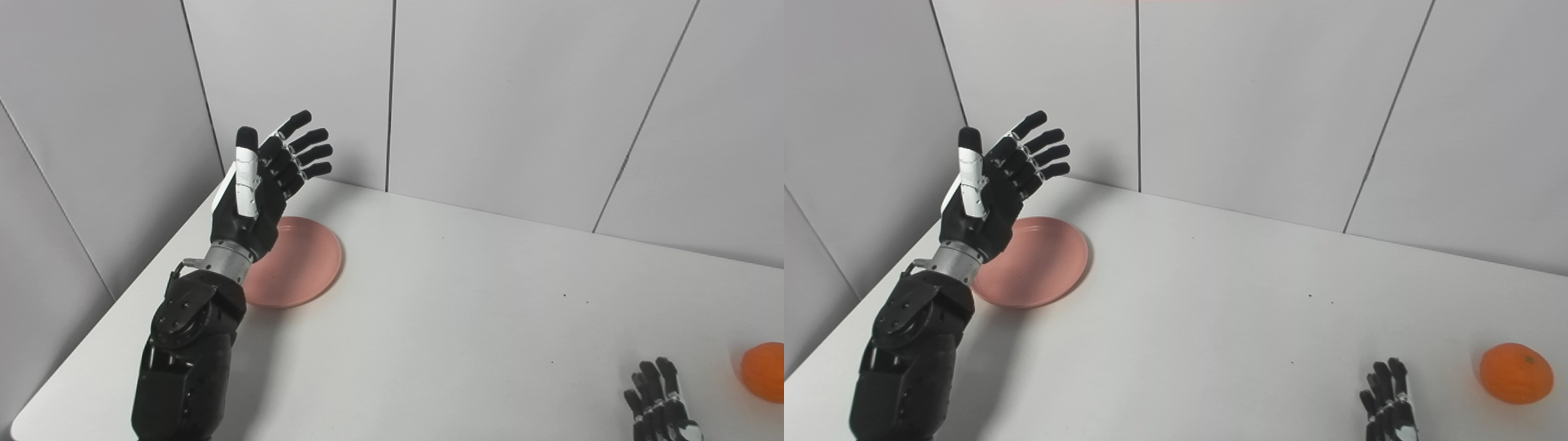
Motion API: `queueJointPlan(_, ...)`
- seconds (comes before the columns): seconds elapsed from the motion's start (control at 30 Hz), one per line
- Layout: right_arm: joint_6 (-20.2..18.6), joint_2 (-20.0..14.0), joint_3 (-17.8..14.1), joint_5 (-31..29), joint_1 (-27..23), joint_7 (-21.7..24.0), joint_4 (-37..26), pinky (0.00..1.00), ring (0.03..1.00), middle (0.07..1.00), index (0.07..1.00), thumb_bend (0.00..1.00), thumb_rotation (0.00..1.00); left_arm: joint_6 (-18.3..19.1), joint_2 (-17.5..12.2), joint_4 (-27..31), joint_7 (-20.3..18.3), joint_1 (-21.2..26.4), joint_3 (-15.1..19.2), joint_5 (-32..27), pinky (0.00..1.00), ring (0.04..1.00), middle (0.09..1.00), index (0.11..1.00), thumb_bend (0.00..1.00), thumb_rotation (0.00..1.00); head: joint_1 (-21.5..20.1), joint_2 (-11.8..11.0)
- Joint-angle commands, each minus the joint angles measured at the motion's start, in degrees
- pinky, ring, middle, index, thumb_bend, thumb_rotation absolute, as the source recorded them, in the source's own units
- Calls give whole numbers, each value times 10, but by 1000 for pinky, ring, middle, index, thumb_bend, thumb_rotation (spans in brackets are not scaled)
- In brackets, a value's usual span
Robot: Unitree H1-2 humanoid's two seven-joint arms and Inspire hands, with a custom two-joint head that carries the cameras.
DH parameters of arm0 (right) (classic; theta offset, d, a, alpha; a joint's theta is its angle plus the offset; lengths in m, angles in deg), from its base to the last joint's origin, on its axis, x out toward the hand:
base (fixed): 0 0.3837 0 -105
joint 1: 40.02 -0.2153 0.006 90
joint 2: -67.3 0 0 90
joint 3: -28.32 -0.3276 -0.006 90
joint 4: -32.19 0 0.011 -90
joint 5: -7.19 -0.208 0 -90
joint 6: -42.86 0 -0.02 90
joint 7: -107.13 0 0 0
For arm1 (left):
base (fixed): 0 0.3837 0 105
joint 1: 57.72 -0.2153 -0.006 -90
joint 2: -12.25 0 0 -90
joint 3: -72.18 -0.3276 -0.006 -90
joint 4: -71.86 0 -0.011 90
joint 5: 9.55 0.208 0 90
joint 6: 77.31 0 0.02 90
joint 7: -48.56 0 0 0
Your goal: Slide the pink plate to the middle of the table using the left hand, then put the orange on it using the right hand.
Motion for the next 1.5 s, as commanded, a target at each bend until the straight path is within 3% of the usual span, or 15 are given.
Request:
queueJointPlan(0.0,-12,-10,3,0,52,5,3,1000,1000,985,1000,875,1000,-16,-18,-10,-7,35,6,-14,724,766,744,801,1000,1000,-3,2)
queueJointPlan(0.53,-7,-10,5,0,52,9,5,1000,1000,964,997,833,1000,-91,-109,-208,-43,94,25,4,685,749,732,787,1000,920,-4,1)
queueJointPlan(0.8,-6,-13,3,-4,50,16,9,1000,1000,958,997,821,1000,-142,-141,-315,-58,116,29,15,639,693,695,793,1000,937,-1,-6)
queueJointPlan(1.1,-12,-15,3,-8,51,20,11,1000,1000,961,995,832,1000,-187,-146,-398,-37,117,41,38,629,679,679,786,1000,960,2,-8)
queueJointPlan(1.27,-12,-18,4,-13,52,23,10,1000,1000,959,997,828,1000,-196,-145,-416,-29,113,43,48,553,667,688,775,1000,968,1,-5)
queueJointPlan(1.47,-19,-21,5,-14,54,23,3,1000,1000,953,991,830,1000,-222,-148,-451,-40,113,38,51,582,676,703,802,1000,970,2,0)
